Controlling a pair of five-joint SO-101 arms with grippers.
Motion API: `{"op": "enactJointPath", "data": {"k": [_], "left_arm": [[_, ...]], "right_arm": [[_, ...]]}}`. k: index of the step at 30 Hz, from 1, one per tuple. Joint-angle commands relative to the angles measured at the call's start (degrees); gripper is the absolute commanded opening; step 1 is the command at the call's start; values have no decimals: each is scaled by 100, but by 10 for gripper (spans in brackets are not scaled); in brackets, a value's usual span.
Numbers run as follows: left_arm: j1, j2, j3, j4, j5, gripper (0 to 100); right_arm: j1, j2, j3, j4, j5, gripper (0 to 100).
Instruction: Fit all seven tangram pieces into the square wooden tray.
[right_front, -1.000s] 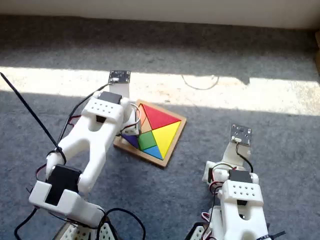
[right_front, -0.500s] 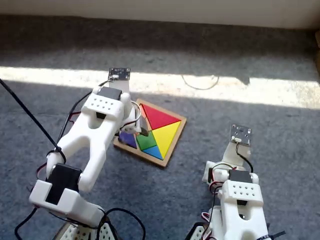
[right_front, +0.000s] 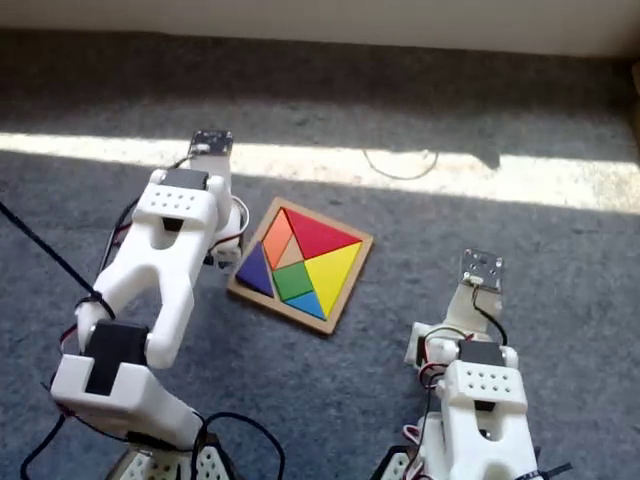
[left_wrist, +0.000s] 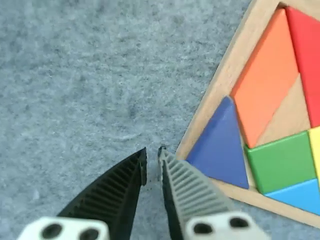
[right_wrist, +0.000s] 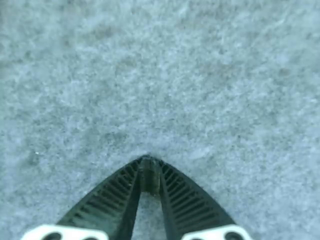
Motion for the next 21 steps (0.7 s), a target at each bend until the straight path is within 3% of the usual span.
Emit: {"op": "enactJointPath", "data": {"k": [1, 8, 21], "left_arm": [[233, 497, -207, -343, -422, 38], [945, 611, -207, -211, -440, 34], [778, -286, 303, -396, -457, 34]], "right_arm": [[66, -48, 4, -75, 62, 5], [66, -48, 4, -75, 62, 5], [66, -48, 4, -75, 62, 5]]}}
